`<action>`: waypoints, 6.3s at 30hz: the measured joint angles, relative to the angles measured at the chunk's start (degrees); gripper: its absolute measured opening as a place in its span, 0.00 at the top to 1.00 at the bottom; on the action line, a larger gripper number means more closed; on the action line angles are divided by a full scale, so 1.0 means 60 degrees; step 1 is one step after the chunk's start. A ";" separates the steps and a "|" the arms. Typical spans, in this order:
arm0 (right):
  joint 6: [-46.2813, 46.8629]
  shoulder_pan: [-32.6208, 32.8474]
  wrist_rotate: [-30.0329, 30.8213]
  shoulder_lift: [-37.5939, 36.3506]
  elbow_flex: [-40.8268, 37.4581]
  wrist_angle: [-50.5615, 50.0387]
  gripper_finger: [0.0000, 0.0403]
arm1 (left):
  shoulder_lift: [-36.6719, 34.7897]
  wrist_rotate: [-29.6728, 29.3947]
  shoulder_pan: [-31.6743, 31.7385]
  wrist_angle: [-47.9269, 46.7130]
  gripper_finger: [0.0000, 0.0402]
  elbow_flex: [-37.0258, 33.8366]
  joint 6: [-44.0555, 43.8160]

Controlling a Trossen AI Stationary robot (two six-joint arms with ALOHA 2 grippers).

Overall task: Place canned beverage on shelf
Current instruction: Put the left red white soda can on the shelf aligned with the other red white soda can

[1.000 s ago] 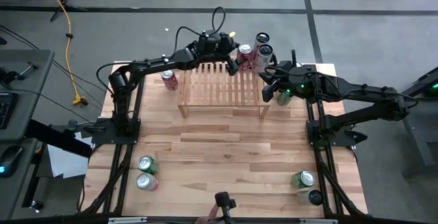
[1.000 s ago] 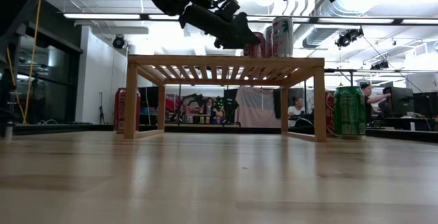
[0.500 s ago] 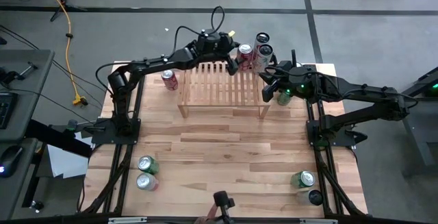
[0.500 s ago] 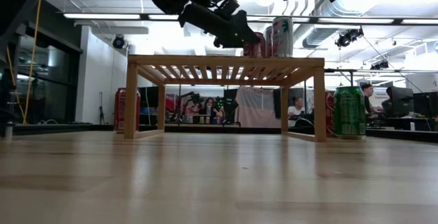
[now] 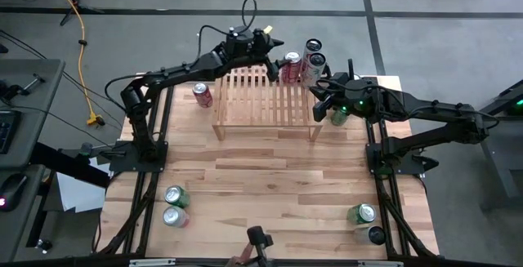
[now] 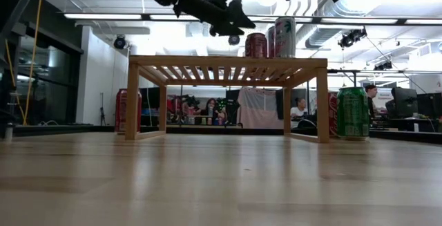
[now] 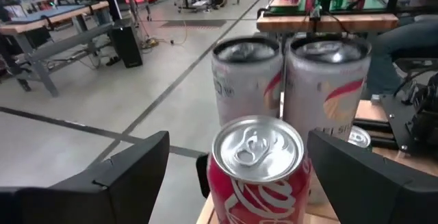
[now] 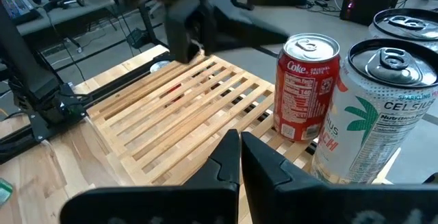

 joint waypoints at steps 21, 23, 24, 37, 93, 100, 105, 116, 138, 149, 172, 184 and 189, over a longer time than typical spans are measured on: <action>0.0140 0.0000 0.0412 0.0000 0.0000 0.0007 1.00 | -0.5758 0.0834 -0.0512 -0.1900 0.16 -0.2307 -0.1853; 0.0140 0.0000 0.0409 0.0000 0.0000 0.0005 1.00 | -0.6546 0.0287 -0.0789 -0.1576 0.16 -0.3183 -0.2222; 0.0138 0.0002 0.0405 0.0000 0.0000 0.0004 1.00 | -0.6915 -0.0066 -0.0931 -0.1457 0.16 -0.3610 -0.2387; 0.0140 0.0001 0.0382 0.0000 0.0000 0.0000 1.00 | -0.9114 -0.5633 -0.1274 -0.4902 0.16 -0.4989 -0.3702; -0.0079 0.0000 0.0426 0.0000 0.0000 -0.0008 1.00 | -0.4087 -0.2994 0.3206 -0.7724 0.21 -0.5912 -0.4679; -0.0079 0.0000 0.0426 0.0000 0.0000 -0.0008 1.00 | -0.4409 -0.3068 0.3209 -0.8090 0.32 -0.5916 -0.4313; -0.0078 0.0002 0.0426 0.0000 0.0000 -0.0007 1.00 | -0.5178 -0.3286 0.3209 -0.8761 0.32 -0.5551 -0.4245; -0.0079 0.0003 0.0426 0.0000 0.0000 -0.0004 1.00 | -0.6927 -0.2754 0.2295 -0.9391 0.32 -0.2958 -0.4289; -0.0075 0.0005 0.0425 -0.0003 0.0000 0.0762 1.00 | -0.1891 -0.1943 -0.2373 -0.9365 0.32 0.3356 -0.1860; -0.0075 0.0011 -0.0047 -0.0003 0.0000 0.1020 1.00 | -0.0458 -0.1750 -0.2548 -0.9768 0.32 0.3595 -0.1175; -0.0075 0.0011 -0.0047 -0.0003 0.0000 0.1027 1.00 | -0.0136 -0.1940 -0.2164 -0.9751 0.17 0.3592 -0.0846; -0.0046 0.0007 -0.0047 -0.0003 0.0000 0.1027 1.00 | 0.0013 -0.2213 -0.1958 -0.9647 0.17 0.3581 -0.0815; -0.0061 0.0011 -0.0047 -0.0003 0.0000 0.1024 1.00 | -0.0129 -0.2278 -0.1858 -0.9671 0.17 0.3581 -0.0755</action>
